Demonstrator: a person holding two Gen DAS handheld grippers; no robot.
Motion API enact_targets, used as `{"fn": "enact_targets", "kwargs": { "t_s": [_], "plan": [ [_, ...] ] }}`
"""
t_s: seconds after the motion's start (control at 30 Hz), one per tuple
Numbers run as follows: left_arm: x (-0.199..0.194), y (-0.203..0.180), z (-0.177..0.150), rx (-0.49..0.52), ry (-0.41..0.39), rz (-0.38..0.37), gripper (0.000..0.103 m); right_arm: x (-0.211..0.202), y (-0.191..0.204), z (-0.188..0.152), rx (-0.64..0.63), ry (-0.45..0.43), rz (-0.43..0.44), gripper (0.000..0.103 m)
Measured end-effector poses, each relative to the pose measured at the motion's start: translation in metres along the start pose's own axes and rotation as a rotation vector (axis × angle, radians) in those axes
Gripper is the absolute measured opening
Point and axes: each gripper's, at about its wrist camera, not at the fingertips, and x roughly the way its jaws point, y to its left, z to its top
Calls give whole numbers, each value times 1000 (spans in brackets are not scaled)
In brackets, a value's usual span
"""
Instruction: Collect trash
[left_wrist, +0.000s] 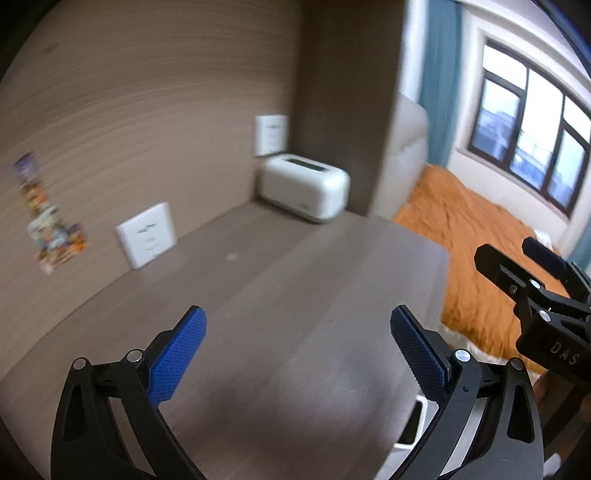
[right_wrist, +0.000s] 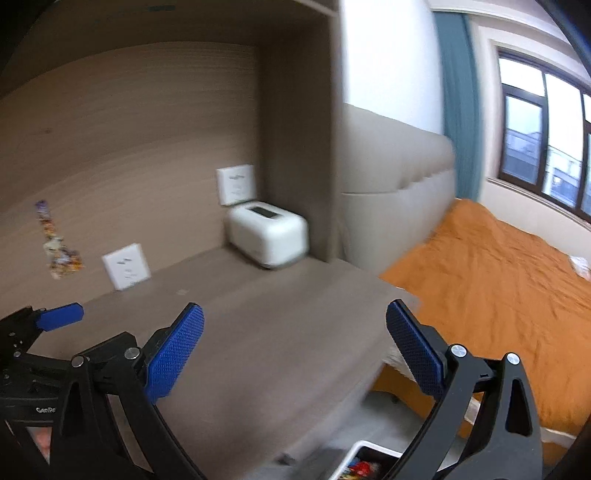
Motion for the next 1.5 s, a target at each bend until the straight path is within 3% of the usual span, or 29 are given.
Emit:
{"fn": "enact_targets", "kwargs": {
  "t_s": [0.1,0.23,0.57,0.67,1.07,1.5],
  "plan": [
    [-14,29,-2,-69,-27,1,98,2,27,9,-20,-5,51,98],
    [-30,62,-2,-132,-74,52,98,4,64,20,-59,-24,53,98],
    [-42,86,6,-69,-145,154,98,18,104,35,-112,32,5,98],
    [-47,86,7,-43,-165,165,98,16,113,38,-110,-1,-25,98],
    [-53,88,23,-32,-191,197,98,11,101,39,-20,-4,-48,98],
    [-53,77,27,-6,-197,166,98,4,97,35,-20,6,-60,98]
  ]
}}
